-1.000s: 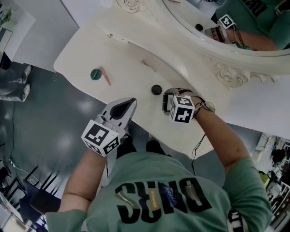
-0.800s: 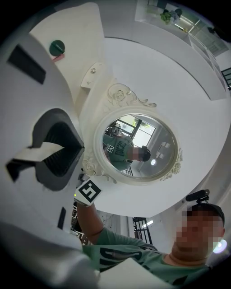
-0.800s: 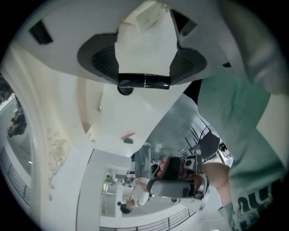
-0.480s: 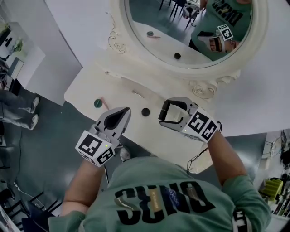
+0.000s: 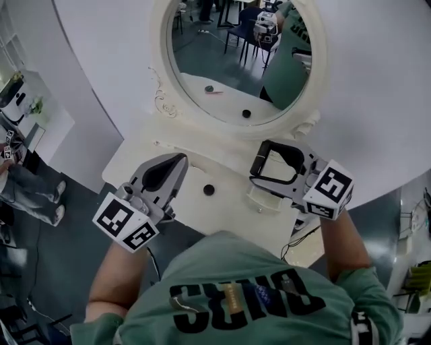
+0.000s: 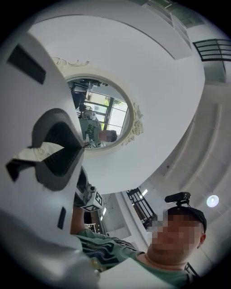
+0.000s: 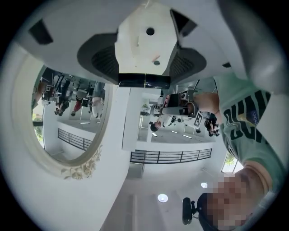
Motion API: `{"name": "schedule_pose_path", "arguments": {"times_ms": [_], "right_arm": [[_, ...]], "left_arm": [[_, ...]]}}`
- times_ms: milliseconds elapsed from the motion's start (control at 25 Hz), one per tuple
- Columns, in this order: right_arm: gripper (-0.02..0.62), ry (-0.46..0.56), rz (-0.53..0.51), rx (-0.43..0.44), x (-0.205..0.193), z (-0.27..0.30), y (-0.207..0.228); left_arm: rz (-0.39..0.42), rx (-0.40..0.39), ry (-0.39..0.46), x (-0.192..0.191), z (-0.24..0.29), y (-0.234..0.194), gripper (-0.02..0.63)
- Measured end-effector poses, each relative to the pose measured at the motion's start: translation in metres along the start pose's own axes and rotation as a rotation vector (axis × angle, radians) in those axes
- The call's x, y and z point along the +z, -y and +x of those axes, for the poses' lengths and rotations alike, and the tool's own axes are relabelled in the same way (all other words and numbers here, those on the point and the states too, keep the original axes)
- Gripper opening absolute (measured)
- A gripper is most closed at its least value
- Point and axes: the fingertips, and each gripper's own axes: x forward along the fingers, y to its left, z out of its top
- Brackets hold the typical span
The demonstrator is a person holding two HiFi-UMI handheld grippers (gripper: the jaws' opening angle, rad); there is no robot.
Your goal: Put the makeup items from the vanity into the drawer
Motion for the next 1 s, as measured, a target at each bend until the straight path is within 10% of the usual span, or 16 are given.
{"name": "schedule_pose_path", "arguments": {"times_ms": [320, 1000], "right_arm": [[0.362, 0.031, 0.09, -0.108, 0.003, -0.034, 0.011], [0.362, -0.191, 0.504, -0.256, -0.217, -0.059, 0.051]], "left_arm": [[0.049, -0.074, -0.026, -0.001, 0.025, 0.017, 0.008], [-0.1, -0.24, -0.247, -0.199, 0.135, 0.07, 0.008]]}}
